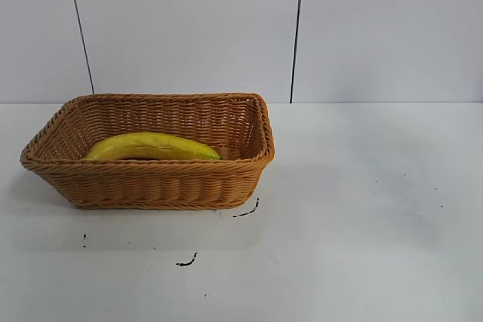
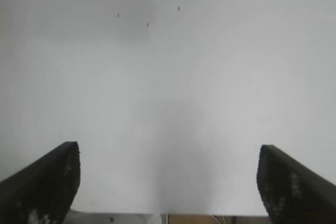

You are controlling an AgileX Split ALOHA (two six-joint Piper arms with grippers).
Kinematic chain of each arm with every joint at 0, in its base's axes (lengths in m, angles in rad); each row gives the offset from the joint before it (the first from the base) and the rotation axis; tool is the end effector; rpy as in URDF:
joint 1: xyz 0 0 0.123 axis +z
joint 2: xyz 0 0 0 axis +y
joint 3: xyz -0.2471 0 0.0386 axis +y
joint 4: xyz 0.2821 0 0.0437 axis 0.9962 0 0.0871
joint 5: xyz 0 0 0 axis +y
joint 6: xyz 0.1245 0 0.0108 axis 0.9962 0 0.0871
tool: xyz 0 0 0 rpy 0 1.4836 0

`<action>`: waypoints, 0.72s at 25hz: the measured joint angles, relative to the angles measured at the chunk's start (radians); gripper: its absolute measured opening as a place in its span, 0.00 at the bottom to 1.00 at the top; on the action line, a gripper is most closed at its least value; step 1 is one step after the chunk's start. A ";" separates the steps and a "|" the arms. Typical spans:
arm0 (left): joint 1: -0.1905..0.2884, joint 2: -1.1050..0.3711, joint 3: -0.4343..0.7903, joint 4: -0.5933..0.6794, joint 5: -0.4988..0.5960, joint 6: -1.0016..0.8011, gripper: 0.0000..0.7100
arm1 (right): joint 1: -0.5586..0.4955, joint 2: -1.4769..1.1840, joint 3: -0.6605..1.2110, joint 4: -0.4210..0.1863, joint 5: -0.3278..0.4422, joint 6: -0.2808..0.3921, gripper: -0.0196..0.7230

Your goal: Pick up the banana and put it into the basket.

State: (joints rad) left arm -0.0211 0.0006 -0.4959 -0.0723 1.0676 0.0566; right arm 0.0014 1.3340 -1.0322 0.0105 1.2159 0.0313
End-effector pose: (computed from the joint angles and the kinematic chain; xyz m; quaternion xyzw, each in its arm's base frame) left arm 0.0905 -0.0098 0.2762 0.0347 0.8550 -0.0269 0.5168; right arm 0.2793 0.0016 0.2064 0.0164 0.9974 0.0062 0.0700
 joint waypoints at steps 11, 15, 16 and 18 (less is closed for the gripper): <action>0.000 0.000 0.000 0.000 0.000 0.000 0.97 | 0.000 -0.623 0.464 0.000 -0.170 0.000 0.89; 0.000 0.000 0.000 0.000 0.000 0.000 0.97 | 0.000 -0.829 0.534 0.002 -0.180 0.000 0.89; 0.000 0.000 0.000 0.000 0.000 0.000 0.97 | 0.000 -0.870 0.534 0.004 -0.183 0.000 0.89; 0.000 0.000 0.000 0.000 0.000 0.000 0.97 | 0.000 -0.956 0.536 0.006 -0.185 0.000 0.89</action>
State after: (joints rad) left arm -0.0211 0.0006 -0.4959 -0.0723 1.0676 0.0566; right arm 0.0014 0.3780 -0.4967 0.0161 1.0307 0.0313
